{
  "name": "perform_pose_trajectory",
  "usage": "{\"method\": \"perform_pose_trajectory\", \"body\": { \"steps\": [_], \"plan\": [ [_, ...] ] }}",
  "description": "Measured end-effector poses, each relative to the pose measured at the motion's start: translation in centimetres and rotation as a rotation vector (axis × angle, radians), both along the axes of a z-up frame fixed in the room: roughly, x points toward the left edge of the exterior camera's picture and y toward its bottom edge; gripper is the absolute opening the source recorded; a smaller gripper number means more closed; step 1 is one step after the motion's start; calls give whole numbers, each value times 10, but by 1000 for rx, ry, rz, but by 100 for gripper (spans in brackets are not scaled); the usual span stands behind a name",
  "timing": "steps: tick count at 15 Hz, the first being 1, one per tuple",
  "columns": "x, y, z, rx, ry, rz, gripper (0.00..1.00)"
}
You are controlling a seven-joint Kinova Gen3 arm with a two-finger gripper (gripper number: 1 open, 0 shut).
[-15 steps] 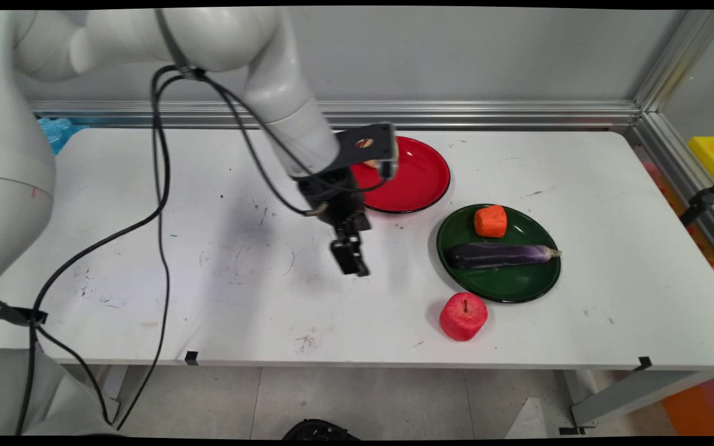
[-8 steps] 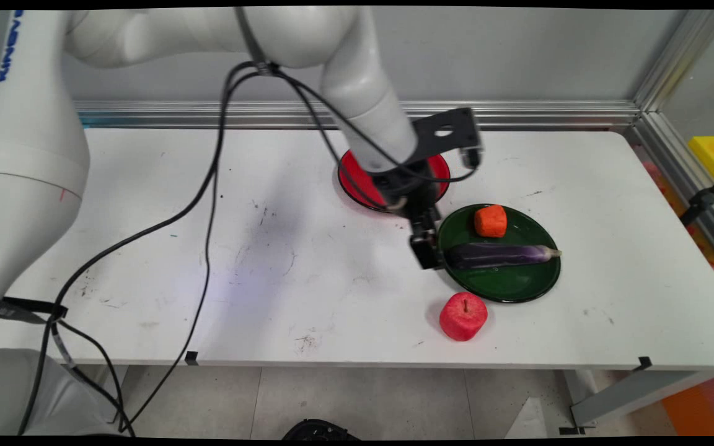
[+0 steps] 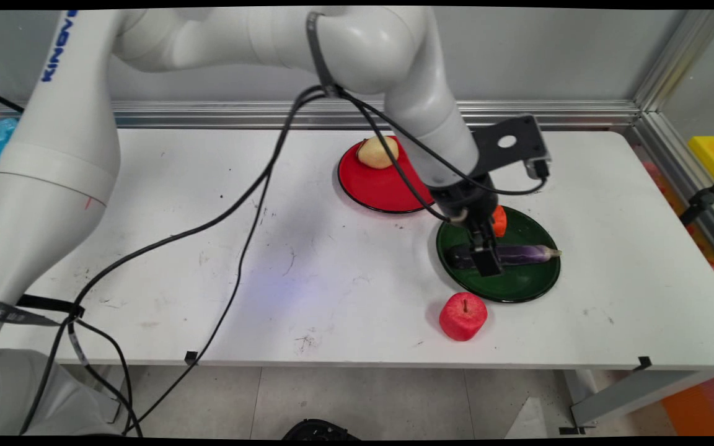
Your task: Pick up the eggplant from the green plate
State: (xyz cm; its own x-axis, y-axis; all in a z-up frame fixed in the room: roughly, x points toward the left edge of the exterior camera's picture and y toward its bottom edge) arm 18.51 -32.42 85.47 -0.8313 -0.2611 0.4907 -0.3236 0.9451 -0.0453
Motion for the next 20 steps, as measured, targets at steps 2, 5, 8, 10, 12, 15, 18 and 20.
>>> {"method": "perform_pose_trajectory", "body": {
  "steps": [2, 5, 8, 10, 12, 15, 18, 20],
  "plan": [
    [-10, -4, -7, -4, 7, -2, 100],
    [-22, -13, -20, -3, 14, -2, 100],
    [-30, -25, -33, 0, 21, 1, 100],
    [-34, -33, -41, 0, 26, 2, 100],
    [-37, -42, -49, 2, 32, 0, 100],
    [-41, -49, -59, 7, 38, -6, 100],
    [-44, -55, -66, 9, 43, -12, 100],
    [-47, -60, -73, 9, 47, -17, 100]
  ]
}}
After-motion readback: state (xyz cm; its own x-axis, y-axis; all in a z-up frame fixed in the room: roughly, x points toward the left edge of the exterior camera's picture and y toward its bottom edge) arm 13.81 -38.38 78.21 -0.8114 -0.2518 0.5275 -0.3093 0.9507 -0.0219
